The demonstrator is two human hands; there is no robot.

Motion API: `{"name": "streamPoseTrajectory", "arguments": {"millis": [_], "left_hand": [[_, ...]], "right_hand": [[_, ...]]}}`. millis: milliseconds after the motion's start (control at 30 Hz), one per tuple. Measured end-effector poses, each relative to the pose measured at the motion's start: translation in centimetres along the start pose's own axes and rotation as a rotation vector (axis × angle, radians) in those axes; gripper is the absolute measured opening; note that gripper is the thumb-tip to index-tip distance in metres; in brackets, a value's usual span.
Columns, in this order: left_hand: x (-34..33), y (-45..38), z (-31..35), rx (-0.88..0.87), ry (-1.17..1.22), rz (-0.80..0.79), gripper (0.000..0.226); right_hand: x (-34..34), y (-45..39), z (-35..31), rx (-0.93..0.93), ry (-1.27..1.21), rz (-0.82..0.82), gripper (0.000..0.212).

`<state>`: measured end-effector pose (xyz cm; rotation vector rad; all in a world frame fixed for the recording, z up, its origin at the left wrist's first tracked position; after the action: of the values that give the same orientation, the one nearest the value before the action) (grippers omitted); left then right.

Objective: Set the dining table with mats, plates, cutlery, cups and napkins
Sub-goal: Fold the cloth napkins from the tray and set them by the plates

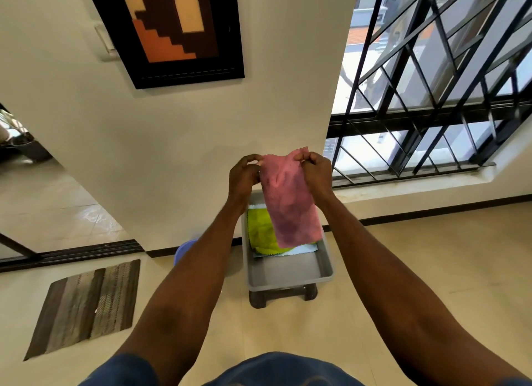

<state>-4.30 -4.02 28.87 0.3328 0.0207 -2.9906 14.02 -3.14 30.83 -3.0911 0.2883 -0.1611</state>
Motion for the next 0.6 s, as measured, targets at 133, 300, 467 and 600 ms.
{"name": "streamPoseTrajectory", "arguments": {"millis": [133, 300, 467, 600], "left_hand": [[-0.2, 0.8, -0.7, 0.168, 0.088, -0.158, 0.013], [-0.8, 1.2, -1.8, 0.291, 0.017, -0.427, 0.018], [-2.7, -0.2, -0.2, 0.207, 0.144, -0.36, 0.029], [-3.4, -1.7, 1.1, 0.174, 0.099, -0.321, 0.021]], "right_hand": [[0.6, -0.5, -0.9, -0.1, -0.227, -0.054, 0.032], [1.8, -1.2, -2.2, -0.111, -0.234, -0.165, 0.037], [3.6, -2.7, -1.9, -0.103, -0.335, -0.223, 0.047], [3.6, -1.0, 3.1, -0.307, -0.128, -0.402, 0.078]]}}
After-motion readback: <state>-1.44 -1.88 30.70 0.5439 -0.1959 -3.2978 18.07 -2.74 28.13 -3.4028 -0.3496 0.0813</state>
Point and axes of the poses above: each hand's wrist, its own y-axis away from the middle knuckle, its own x-axis out of the back of the hand, z = x × y, the point moved 3 cm from there along -y, towards the middle knuckle, and after that the axes turned 3 degrees about -z, right-handed, at the moved point
